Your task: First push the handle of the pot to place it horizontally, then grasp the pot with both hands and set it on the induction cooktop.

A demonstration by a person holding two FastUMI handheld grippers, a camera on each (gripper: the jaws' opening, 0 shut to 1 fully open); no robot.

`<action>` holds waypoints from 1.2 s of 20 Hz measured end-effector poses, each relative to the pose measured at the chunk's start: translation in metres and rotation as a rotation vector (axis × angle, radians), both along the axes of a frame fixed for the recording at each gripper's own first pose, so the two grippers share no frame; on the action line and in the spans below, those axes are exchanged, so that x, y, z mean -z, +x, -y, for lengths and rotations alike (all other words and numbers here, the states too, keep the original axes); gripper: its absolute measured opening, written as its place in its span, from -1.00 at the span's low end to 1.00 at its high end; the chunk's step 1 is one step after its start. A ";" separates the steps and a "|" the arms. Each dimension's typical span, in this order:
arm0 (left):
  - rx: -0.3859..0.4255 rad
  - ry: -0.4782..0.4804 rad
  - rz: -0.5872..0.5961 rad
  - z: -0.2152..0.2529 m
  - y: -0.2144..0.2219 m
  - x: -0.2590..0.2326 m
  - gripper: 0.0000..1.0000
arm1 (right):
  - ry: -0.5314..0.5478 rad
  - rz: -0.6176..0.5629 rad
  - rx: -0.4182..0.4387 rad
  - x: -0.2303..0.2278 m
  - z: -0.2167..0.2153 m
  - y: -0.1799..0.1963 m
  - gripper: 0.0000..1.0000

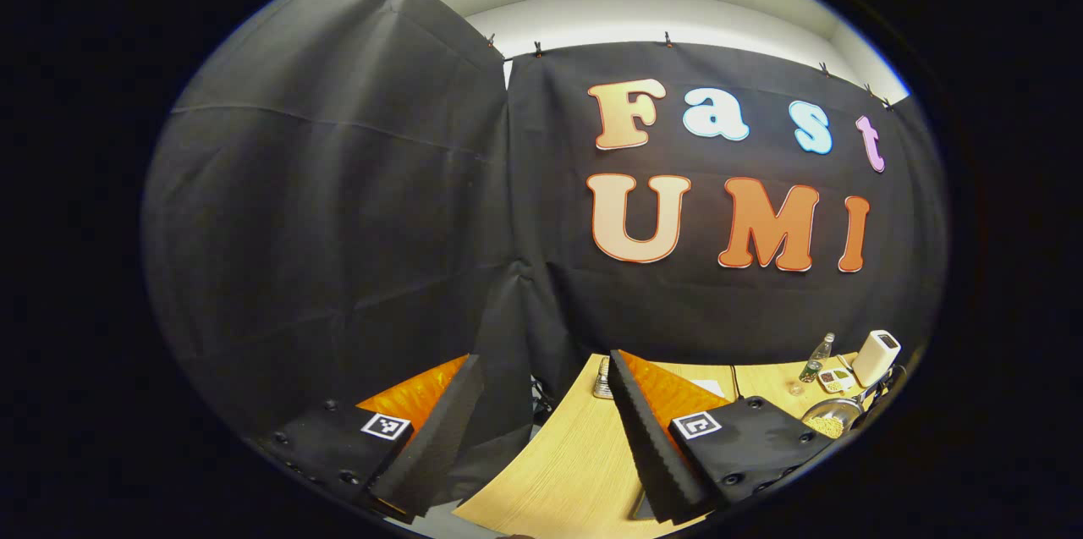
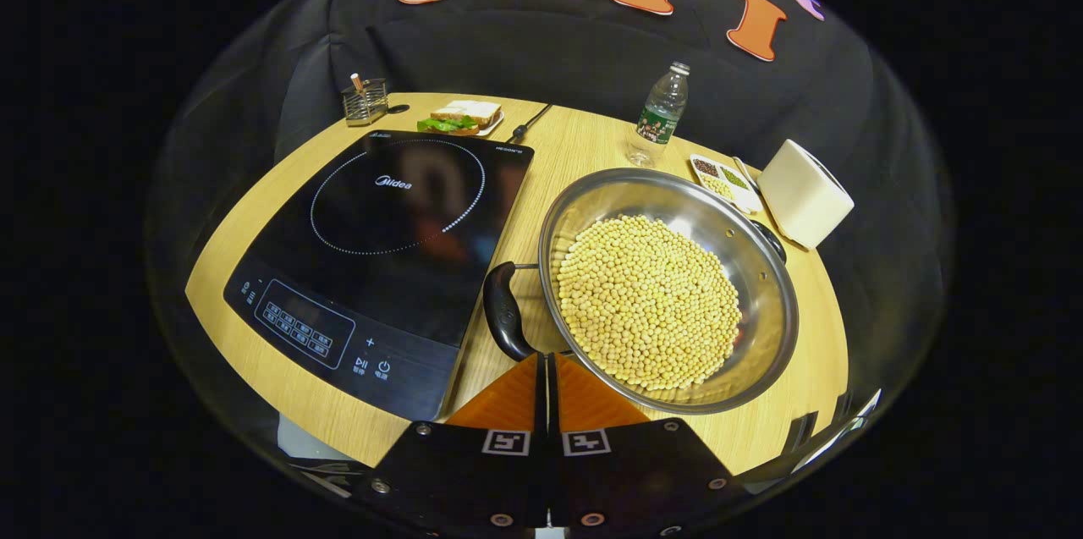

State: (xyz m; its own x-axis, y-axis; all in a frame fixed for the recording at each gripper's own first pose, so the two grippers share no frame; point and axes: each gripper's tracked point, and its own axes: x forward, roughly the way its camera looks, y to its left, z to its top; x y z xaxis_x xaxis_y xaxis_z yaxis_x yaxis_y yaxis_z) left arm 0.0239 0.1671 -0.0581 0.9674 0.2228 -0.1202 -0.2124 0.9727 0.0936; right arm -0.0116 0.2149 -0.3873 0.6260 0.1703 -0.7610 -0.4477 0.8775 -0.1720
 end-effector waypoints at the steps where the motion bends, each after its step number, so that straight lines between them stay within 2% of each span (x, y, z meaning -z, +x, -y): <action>1: -0.003 0.002 0.001 -0.001 0.000 -0.001 0.94 | 0.003 -0.001 0.002 -0.001 -0.002 0.001 -1.00; 24: -0.068 0.001 -0.015 -0.042 0.011 0.003 0.94 | 0.058 -0.017 0.038 0.002 -0.052 0.035 -1.00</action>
State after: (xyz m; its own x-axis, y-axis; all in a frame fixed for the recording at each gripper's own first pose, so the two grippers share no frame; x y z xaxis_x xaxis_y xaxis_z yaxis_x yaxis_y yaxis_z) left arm 0.0349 0.2090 -0.0616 0.9482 0.2879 -0.1344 -0.2763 0.9560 0.0984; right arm 0.0234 0.2669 -0.3891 0.6201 0.1904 -0.7611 -0.4161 0.9023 -0.1133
